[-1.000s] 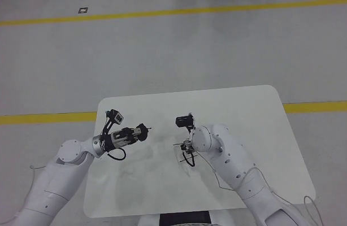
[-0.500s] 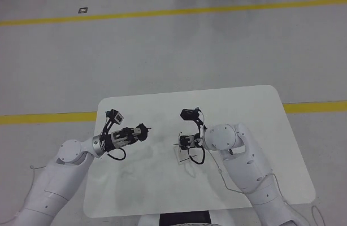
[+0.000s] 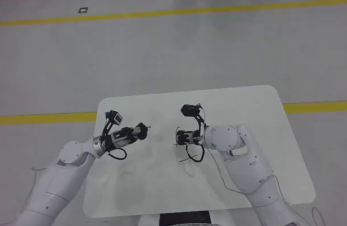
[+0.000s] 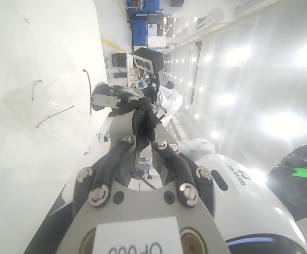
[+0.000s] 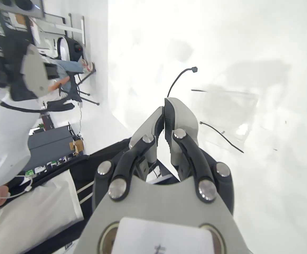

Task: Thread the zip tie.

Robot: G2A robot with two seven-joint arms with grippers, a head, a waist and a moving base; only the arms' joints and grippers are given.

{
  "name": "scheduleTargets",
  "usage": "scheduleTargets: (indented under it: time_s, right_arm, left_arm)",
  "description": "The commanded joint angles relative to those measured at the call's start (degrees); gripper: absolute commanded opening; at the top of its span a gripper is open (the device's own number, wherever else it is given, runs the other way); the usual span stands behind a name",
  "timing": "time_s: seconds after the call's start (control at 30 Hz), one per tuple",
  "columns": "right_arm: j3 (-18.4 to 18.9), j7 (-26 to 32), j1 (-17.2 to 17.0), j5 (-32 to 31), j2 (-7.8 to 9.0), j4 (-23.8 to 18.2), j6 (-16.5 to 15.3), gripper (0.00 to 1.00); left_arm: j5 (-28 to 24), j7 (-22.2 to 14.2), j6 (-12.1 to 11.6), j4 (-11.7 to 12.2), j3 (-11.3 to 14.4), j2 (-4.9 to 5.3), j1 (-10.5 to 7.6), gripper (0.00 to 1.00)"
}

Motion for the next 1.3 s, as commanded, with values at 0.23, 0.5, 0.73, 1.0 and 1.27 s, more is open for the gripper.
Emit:
scheduleTargets:
  time_s: [0.23, 0.5, 0.73, 1.0, 1.27]
  right_arm:
    - [-4.0, -12.2, -1.0, 4.4, -0.55, -3.6, 0.2, 0.00]
    - [-7.2, -21.4, -0.1, 6.4, -1.03, -2.7, -2.4, 0.00]
    - [-7.2, -22.3, -0.3, 6.2, -1.01, -2.7, -2.6, 0.00]
    - [-9.7, -36.5, -2.3, 5.0, -1.46, -3.4, -2.8, 0.00]
    - [-12.0, -43.9, -3.8, 0.6, -1.46, -1.9, -4.7, 0.00]
  left_arm:
    - [-2.8, -0.4, -0.4, 4.8, 0.7, -1.74, -1.10, 0.00]
    - [-2.4, -1.3, -0.4, 8.1, 1.3, -3.54, -3.34, 0.00]
    - [-2.4, -1.3, -0.4, 8.1, 1.3, -3.54, -3.34, 0.00]
    - [-4.8, 2.1, -0.3, 7.5, 2.9, -4.38, -1.61, 0.00]
    - [-3.7, 5.8, -0.4, 6.5, 2.8, -5.48, -1.28, 0.00]
